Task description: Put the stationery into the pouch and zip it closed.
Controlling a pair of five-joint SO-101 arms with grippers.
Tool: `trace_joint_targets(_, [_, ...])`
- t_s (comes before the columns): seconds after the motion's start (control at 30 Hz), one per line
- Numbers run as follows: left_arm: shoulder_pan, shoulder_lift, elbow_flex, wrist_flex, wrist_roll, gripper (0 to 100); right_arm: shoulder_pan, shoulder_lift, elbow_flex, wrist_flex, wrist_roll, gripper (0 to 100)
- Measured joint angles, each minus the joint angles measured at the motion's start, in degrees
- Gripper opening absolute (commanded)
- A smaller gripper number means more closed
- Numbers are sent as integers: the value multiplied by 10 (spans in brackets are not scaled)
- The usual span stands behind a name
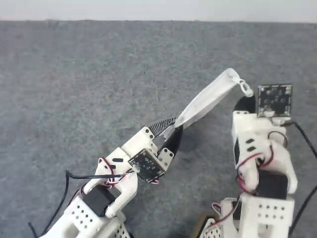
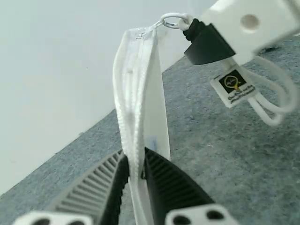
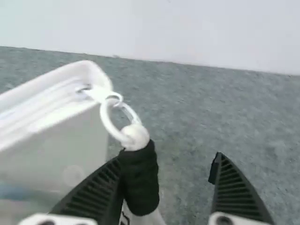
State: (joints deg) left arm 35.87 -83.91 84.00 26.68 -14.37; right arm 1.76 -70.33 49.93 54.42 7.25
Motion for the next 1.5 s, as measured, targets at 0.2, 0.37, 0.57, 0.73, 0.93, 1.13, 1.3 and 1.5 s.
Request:
trace_joint_targets(0.2, [-38,0,-13,4,1,9,-50,-40,36,-14,0,239])
trace_joint_targets(0.37, [-106,7,-27,6,0,9,-58,-41,84,-64,-1,239])
trace_joint_targets(0.57, [-208,-7,-33,7,22,9,-60,-41,109,-98,-28,239])
trace_joint_targets(0.73, [-297,-111,-33,45,53,9,-62,-41,111,-102,-32,239])
trace_joint_targets(0.93, [-378,-183,-33,70,88,9,-62,-41,111,-102,-34,239])
trace_joint_targets(1.13, [-350,-184,-12,47,91,10,-62,-41,111,-102,-34,239])
trace_joint_targets(1.3, [-310,-186,25,-2,90,12,-62,-41,111,-102,-34,240])
trace_joint_targets(1.5, [-225,-184,79,-62,91,113,-62,-41,111,-102,-34,240])
